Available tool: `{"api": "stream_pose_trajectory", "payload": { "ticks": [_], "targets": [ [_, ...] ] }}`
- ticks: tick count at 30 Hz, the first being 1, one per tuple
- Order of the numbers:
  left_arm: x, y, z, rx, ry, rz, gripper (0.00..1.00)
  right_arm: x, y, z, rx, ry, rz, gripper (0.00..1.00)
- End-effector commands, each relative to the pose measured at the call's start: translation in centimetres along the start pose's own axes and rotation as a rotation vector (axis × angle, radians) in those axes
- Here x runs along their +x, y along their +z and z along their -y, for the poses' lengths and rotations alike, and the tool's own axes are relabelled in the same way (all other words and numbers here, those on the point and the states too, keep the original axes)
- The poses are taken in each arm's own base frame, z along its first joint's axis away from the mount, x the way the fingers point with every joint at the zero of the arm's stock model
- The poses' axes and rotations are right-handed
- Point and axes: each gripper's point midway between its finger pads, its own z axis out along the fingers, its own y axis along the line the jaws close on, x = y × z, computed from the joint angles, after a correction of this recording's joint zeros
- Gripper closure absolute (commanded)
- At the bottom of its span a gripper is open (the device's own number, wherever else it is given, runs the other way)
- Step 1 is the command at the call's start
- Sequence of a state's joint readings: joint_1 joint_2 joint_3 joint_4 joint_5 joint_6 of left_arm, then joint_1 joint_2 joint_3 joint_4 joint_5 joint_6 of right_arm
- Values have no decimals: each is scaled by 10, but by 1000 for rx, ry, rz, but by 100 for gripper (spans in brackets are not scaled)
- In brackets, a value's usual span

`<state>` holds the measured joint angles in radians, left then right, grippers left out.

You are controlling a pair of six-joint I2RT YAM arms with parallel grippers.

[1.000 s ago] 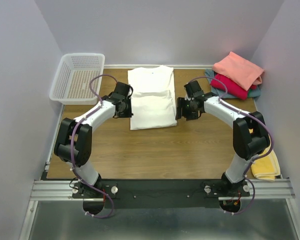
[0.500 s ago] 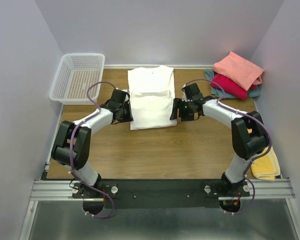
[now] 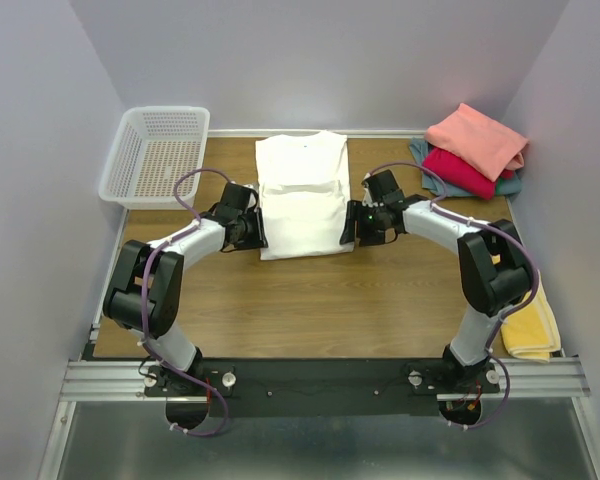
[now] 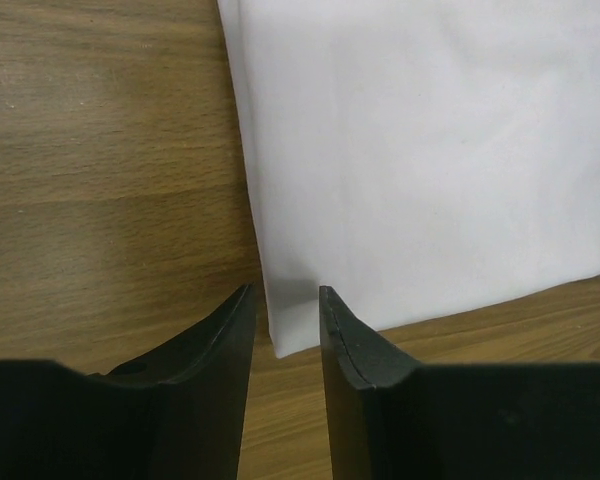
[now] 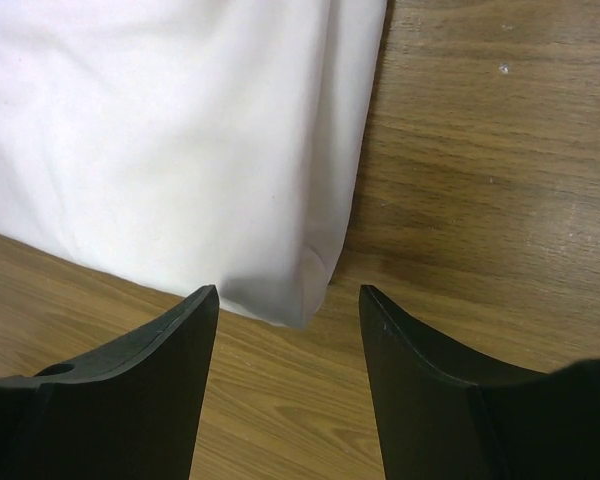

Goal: Fold and stack the t-shirts
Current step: Fold the tshirt

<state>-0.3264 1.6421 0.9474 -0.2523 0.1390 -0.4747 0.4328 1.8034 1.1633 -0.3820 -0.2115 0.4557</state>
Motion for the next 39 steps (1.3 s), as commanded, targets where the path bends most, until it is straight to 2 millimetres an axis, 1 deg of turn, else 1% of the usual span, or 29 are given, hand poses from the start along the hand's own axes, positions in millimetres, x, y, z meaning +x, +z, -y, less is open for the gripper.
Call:
{"api": "stream_pose_trajectory", "payload": {
  "ticks": [1,3,7,10,11,12,15,17,19,21,22,23,25,26,27,29,32,33,34,35,36,37,38,39],
  "targets": [
    [8,-1,-12,-50,0,-25,55,8,10,-2,-17,0,-26,33],
    [12,1,-14,-59,-12,-40,54,9,11,-2,-19,1,-31,33],
    [19,2,-5,-1,-28,-60,54,11,12,-1,-18,4,-37,33],
    [22,2,-2,19,-30,-70,56,14,13,-3,-26,1,-47,34],
    [22,3,-1,24,-36,-72,56,15,14,-4,-27,2,-49,36],
    [27,4,-2,24,-38,-89,57,17,15,-3,-28,3,-53,37],
    [35,6,3,63,-49,-116,61,20,19,-3,-31,3,-62,42],
    [36,7,5,74,-52,-119,65,21,21,-3,-32,7,-66,47],
    [38,9,5,78,-58,-128,67,23,23,-2,-34,10,-74,50],
    [39,10,5,80,-59,-133,70,26,25,-2,-38,10,-81,55],
    [41,11,4,76,-59,-139,74,28,26,-1,-36,11,-87,58],
    [41,11,4,77,-58,-137,77,29,27,-1,-36,14,-90,67],
    [43,12,1,67,-54,-144,86,30,27,0,-34,16,-92,79],
    [45,12,1,65,-54,-148,100,30,27,-1,-37,15,-91,95],
    [47,11,-1,59,-53,-153,100,32,27,1,-34,16,-94,99],
    [46,9,-6,31,-48,-145,100,32,24,0,-34,21,-88,99],
    [47,0,-11,0,-45,-133,100,37,16,0,-38,23,-87,99],
    [47,-6,-11,-3,-45,-128,100,39,13,-2,-43,23,-85,99],
    [48,-9,-12,-7,-47,-126,100,47,11,2,-37,33,-102,99],
    [48,-12,-11,-7,-54,-123,100,51,8,2,-44,37,-108,99],
    [49,-20,-10,-4,-56,-118,100,52,1,-1,-52,36,-99,99],
    [51,-23,-9,2,-62,-119,100,55,-3,-3,-59,34,-100,99],
    [53,-26,-8,8,-66,-119,100,64,-6,0,-53,37,-113,99],
    [58,-32,-7,16,-76,-123,100,63,-15,-3,-59,30,-94,99]
  ]
}}
